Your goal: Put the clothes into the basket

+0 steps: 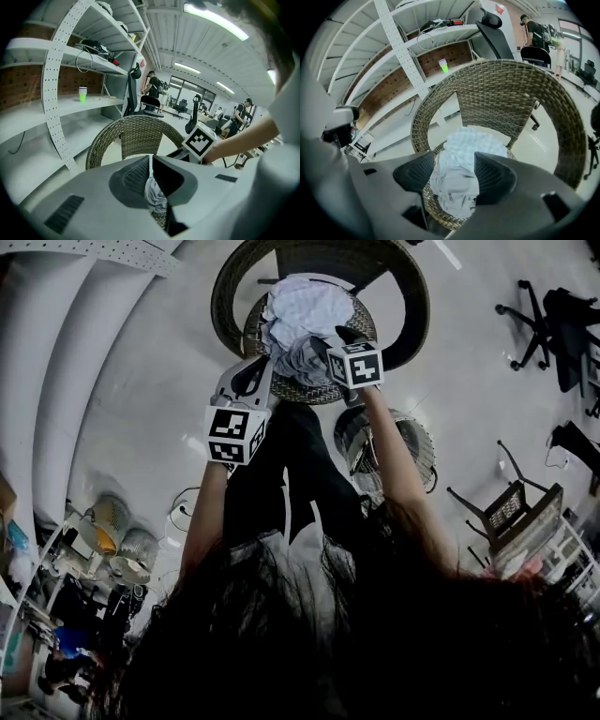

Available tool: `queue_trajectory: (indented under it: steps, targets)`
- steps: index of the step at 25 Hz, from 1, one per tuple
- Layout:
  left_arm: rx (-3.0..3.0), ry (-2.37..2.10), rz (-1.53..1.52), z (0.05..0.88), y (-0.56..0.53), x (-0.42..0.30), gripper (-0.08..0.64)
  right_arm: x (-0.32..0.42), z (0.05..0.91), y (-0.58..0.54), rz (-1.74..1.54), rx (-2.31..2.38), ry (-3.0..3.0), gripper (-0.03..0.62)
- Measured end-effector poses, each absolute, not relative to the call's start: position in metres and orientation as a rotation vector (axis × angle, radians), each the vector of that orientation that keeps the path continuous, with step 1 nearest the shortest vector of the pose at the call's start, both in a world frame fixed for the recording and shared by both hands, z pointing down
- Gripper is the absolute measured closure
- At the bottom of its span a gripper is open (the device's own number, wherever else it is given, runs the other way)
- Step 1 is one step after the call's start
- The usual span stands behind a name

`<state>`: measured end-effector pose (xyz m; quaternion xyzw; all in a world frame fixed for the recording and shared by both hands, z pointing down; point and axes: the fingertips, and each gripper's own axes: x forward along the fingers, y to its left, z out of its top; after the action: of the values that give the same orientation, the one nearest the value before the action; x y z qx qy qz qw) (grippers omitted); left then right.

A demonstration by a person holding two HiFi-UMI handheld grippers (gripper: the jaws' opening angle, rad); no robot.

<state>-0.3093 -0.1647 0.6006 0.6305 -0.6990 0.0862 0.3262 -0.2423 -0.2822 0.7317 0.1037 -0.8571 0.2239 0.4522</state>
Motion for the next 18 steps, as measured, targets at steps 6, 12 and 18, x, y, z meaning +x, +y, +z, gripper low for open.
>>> queue_trajectory:
  steps: [6, 12, 18]
  targets:
    - [1.619, -1.785, 0.25, 0.644, -0.181, -0.324, 0.537, -0.269, 0.792, -0.297, 0.454, 0.241, -2.035, 0.308]
    - [1.595, -1.74, 0.325, 0.679, -0.178, -0.338, 0.538, -0.285, 0.863, -0.301, 0.403, 0.223, -1.882, 0.281]
    - [1.527, -1.74, 0.288, 0.695, -0.165, -0.343, 0.538, -0.276, 0.909, -0.308, 0.472, 0.277, -1.756, 0.282]
